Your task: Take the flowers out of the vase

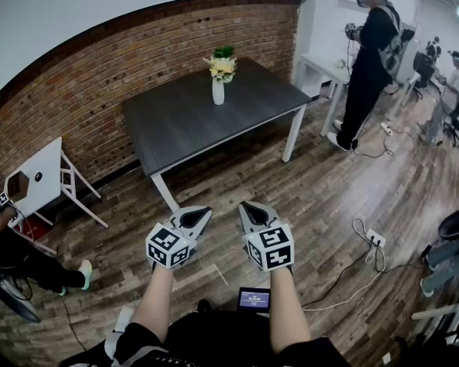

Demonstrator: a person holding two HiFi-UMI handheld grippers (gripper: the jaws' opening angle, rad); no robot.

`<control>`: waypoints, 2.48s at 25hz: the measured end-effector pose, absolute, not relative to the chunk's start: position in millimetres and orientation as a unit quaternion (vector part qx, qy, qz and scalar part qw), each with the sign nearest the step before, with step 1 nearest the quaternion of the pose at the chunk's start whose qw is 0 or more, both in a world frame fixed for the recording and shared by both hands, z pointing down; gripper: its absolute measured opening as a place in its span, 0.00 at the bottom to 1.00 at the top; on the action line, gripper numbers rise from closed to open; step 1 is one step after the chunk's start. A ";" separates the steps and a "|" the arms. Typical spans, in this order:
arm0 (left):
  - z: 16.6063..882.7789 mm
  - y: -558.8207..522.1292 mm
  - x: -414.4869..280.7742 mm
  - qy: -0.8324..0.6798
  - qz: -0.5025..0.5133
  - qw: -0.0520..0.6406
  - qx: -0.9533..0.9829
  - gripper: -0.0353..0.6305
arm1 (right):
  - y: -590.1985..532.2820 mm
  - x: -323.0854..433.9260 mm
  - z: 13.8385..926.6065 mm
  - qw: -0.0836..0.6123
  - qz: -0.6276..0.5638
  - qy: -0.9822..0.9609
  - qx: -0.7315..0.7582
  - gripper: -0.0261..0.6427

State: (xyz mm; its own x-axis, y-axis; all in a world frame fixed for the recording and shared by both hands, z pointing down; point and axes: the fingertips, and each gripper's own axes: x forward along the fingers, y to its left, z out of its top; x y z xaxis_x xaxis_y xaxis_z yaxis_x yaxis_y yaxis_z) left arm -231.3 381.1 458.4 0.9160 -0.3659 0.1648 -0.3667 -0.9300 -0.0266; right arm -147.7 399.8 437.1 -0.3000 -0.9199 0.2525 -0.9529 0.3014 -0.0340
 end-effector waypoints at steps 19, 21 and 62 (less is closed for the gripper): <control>458.4 380.5 -228.3 -0.176 0.077 -0.002 0.981 0.06 | 398.9 -151.4 438.1 0.068 0.100 -0.813 0.570 0.05; 459.2 379.6 -228.4 -0.177 0.078 -0.001 0.981 0.06 | 398.4 -151.4 439.4 0.069 0.102 -0.813 0.569 0.05; 484.3 208.6 -132.4 -0.194 0.086 0.027 0.977 0.06 | 240.2 -35.0 467.9 0.088 0.131 -0.810 0.565 0.05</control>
State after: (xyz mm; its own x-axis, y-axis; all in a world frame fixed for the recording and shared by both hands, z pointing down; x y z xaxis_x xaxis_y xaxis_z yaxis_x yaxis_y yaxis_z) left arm -132.4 208.6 484.3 0.9103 -0.3738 0.1777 -0.3831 -0.9235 0.0200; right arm -35.0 240.2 467.9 -0.3459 -0.8919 0.2913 -0.9383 0.3269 -0.1131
